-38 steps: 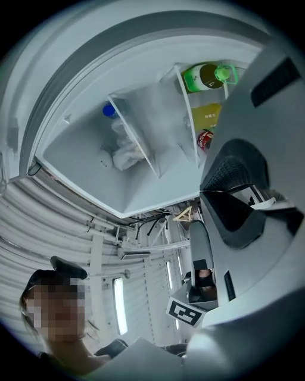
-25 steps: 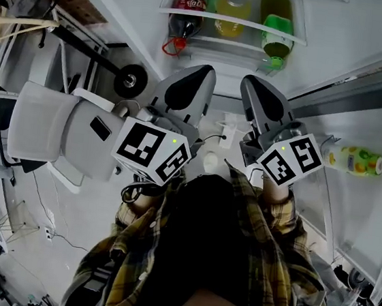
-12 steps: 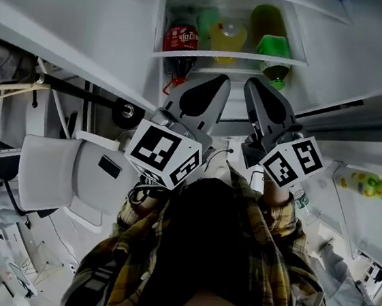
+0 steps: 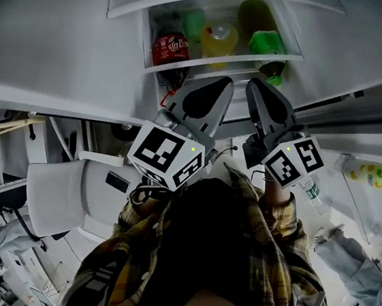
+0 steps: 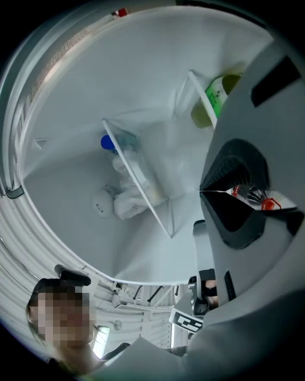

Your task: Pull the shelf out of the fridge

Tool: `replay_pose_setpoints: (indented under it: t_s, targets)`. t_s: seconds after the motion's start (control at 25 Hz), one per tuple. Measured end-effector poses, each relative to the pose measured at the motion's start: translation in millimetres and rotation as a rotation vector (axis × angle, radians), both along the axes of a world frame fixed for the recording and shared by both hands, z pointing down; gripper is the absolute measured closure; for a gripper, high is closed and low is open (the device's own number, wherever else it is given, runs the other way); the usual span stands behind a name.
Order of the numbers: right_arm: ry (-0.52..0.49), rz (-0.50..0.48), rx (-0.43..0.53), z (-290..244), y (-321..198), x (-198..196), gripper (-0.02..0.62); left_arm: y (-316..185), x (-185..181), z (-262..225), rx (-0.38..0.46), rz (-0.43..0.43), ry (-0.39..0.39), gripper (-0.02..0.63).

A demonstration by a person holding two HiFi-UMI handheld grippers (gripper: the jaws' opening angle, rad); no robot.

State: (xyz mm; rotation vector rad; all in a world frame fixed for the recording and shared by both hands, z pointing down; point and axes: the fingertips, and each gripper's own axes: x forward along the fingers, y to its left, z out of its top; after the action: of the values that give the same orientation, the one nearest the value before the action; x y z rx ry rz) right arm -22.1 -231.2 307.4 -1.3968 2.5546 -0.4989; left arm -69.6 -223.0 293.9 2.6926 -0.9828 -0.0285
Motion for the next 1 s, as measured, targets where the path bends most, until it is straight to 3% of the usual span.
replay_pose_setpoints:
  t_s: [0.28,0.64,1.0]
  targets:
    - [-0.003,-0.032,-0.004,-6,-8,-3,0.575,-6,-5,-6,-0.009,-0.038,0.019,0.601]
    - [0.011,-0.159,-0.014,-10,-27,-3,0.576,-23,0,-12,-0.018,-0.146,0.041,0.601]
    - [-0.015,-0.214,-0.032,-7,-37,0,0.575,-30,3,-2,-0.041,-0.192,0.022,0.601]
